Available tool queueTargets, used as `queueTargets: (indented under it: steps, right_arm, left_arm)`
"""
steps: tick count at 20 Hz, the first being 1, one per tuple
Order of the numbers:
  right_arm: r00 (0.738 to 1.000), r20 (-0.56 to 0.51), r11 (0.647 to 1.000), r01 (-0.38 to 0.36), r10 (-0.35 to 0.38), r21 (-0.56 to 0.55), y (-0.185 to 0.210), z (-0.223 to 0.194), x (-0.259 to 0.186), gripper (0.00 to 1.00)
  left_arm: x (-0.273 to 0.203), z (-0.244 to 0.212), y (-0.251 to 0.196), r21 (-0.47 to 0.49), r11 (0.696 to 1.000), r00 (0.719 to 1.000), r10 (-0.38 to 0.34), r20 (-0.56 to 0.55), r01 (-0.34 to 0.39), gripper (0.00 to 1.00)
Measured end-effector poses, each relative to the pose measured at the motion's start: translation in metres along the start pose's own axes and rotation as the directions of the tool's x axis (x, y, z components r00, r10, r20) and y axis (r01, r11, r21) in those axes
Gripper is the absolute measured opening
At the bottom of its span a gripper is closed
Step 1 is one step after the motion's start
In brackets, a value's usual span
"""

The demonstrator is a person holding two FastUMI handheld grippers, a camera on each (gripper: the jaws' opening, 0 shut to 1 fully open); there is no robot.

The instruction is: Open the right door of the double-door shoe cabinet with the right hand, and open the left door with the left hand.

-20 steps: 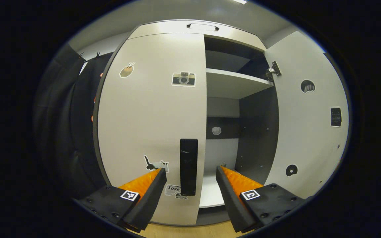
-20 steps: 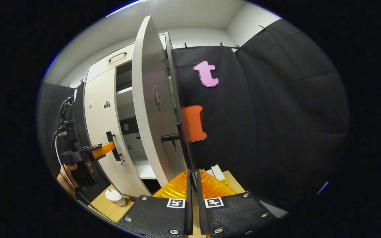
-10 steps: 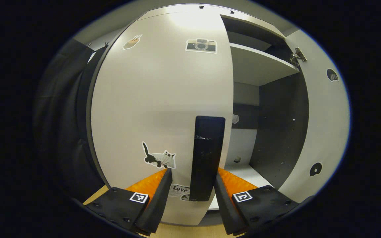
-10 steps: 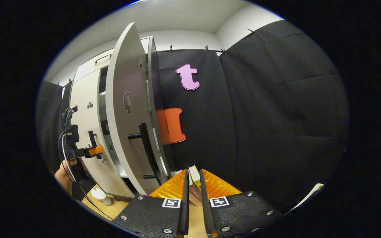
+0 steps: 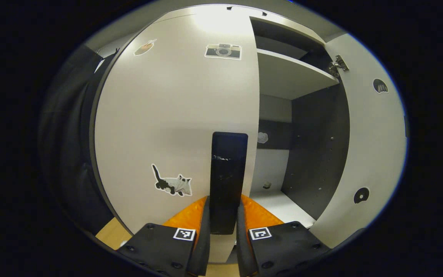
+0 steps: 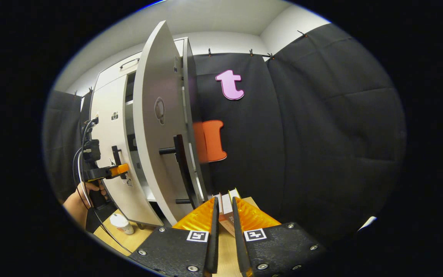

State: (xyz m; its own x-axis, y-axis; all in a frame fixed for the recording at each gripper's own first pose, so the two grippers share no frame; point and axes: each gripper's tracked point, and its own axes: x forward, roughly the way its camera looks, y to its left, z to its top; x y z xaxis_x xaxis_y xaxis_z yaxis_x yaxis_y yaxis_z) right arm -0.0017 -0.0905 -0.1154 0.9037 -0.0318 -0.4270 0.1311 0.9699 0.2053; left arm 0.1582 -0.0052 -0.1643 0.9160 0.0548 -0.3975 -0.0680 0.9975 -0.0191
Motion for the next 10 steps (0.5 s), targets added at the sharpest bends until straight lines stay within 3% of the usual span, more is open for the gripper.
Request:
queueTargets:
  steps: [4, 7, 8, 10]
  right_arm:
    - [1.0, 0.001, 1.0, -0.025, 0.025, 0.004, 0.001, 0.0, -0.009, 0.25]
    - [0.999, 0.017, 0.999, -0.051, 0.051, -0.013, 0.004, 0.004, -0.014, 0.47]
    - [0.998, 0.019, 0.998, -0.067, 0.067, -0.018, 0.007, 0.003, -0.016, 0.56]
    - [0.996, 0.025, 0.996, -0.086, 0.087, -0.038, 0.008, 0.001, -0.02, 0.49]
  left_arm:
    - [-0.003, 0.0, 0.0, -0.026, 1.0, 1.0, -0.01, -0.001, 0.01, 0.31]
    - [-0.006, 0.0, 0.004, 0.0, 0.999, 0.998, 0.054, -0.01, -0.054, 0.31]
    - [-0.006, 0.0, 0.004, -0.008, 0.998, 0.998, 0.065, -0.002, -0.065, 0.27]
    - [-0.011, 0.0, 0.006, -0.03, 0.997, 0.997, 0.076, 0.001, -0.076, 0.27]
